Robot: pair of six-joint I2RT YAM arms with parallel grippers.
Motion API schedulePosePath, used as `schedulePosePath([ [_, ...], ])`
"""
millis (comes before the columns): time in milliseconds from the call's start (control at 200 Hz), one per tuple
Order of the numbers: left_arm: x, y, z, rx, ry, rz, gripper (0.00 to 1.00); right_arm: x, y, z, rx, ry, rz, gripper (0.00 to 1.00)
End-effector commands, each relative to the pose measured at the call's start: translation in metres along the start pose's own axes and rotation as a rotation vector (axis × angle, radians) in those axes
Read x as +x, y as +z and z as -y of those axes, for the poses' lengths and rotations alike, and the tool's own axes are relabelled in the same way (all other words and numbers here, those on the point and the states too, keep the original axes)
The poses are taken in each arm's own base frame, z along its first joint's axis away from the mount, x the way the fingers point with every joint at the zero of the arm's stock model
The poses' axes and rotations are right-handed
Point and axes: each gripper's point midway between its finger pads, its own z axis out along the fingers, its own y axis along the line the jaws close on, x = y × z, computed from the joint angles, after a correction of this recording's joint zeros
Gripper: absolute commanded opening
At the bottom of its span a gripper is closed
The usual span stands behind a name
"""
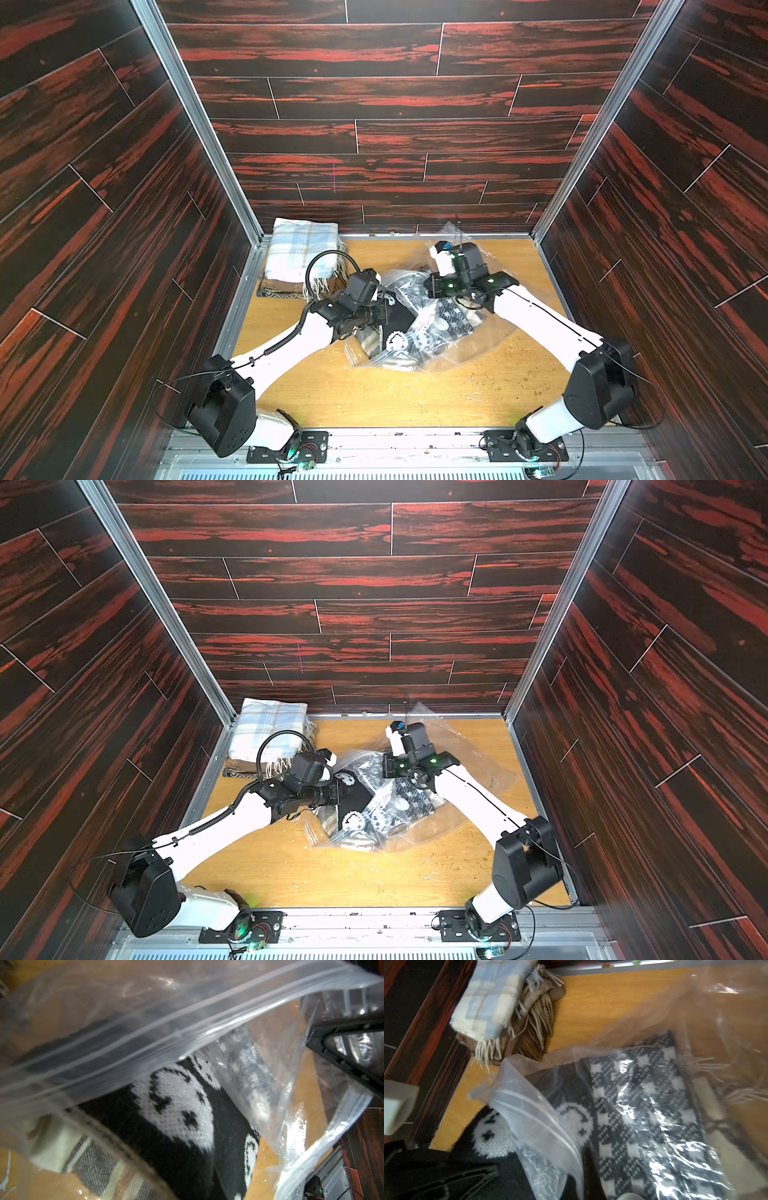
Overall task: Take the scarf out of the vacuum bag
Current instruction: Take out the scarf from the vacuum bag.
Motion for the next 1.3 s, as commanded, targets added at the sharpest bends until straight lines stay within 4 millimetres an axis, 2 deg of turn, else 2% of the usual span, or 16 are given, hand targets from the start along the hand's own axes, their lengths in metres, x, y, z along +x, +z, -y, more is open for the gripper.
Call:
schedulePosePath([
  [0,-0.014,-0.022,0.018,0.047,0.026,0.039,0.0,-0.004,0.008,-0.019,-0.038,-0.039,-0.009,0.0],
  [261,0.003,-0.033,0.023,0.025,0.051,-0.006,0.0,0.02,0.038,-0.043,-0.093,-0.065,-0.093,0.0],
  [396,0.018,-0.044,0.005,-0.059,0.06,-0.047,0.0,0.034,0.051,-0.055,-0.125,-0.088,-0.132,0.0],
  [481,0.03,-0.052,-0.01,-0.127,0.064,-0.078,0.0,0.042,0.061,-0.053,-0.114,-0.085,-0.152,0.0],
  [656,0.041,-0.061,-0.025,-0.168,0.065,-0.082,0.0,0.059,0.08,-0.026,-0.005,-0.067,-0.185,0.0],
  [777,0.039,-0.057,-0.022,-0.154,0.066,-0.075,0.0,0.067,0.086,-0.001,0.11,-0.049,-0.196,0.0],
  [1052,0.01,-0.034,0.012,-0.069,0.098,-0.07,0.0,0.064,0.067,0.05,0.225,0.067,-0.156,0.0],
  [1187,-0.003,-0.015,0.035,-0.034,0.14,-0.081,0.0,0.057,0.054,0.073,0.272,0.114,-0.135,0.0],
  [1258,-0.004,-0.003,0.045,-0.019,0.152,-0.103,0.0,0.055,0.045,0.085,0.294,0.135,-0.124,0.0],
  [1293,-0.012,0.004,0.056,0.01,0.162,-0.082,0.0,0.053,0.041,0.093,0.307,0.145,-0.117,0.0],
])
